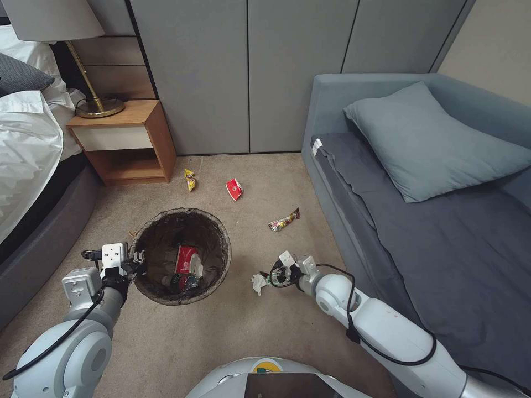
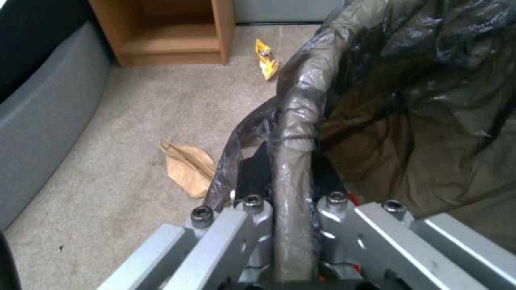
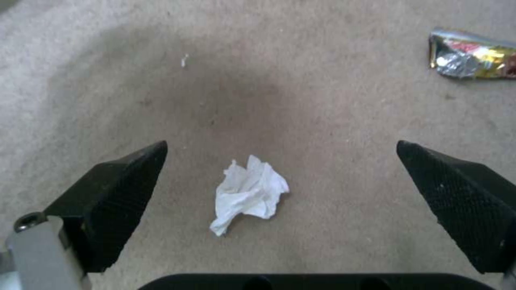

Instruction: Pick up the trash bin, then pick up the garbage from the floor and place it into the trash bin.

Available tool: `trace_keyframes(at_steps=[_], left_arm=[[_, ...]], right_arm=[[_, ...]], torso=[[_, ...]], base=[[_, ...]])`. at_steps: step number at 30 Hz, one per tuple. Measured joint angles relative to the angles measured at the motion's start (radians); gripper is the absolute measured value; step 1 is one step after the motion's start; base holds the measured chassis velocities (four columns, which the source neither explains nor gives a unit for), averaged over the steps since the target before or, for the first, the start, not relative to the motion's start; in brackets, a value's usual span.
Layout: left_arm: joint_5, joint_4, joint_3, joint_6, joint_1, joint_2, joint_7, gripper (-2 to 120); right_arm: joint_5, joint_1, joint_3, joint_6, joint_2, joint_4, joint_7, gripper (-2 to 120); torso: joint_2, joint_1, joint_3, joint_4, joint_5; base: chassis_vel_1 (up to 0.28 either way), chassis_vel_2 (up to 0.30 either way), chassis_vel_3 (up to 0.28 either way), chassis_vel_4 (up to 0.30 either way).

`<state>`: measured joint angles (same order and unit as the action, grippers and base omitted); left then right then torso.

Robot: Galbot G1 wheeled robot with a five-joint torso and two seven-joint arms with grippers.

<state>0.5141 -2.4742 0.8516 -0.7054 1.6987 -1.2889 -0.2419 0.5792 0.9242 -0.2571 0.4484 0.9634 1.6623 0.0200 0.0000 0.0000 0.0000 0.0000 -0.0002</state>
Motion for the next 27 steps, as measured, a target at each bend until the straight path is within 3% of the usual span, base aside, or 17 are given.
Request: trace_keyframes(at_steps=[27], left_arm=[[0.016,0.005,-0.007,-0.001,-0.028,0.019,0.008,3]], right_arm=[[-0.017,-0.145,-0.173,0.033,0.239,-0.29,0.122,100]], torso=[[0.0,0.0,0.0,-0.0001,0.0]], base=[[0.0,0.0,0.0,0.0]])
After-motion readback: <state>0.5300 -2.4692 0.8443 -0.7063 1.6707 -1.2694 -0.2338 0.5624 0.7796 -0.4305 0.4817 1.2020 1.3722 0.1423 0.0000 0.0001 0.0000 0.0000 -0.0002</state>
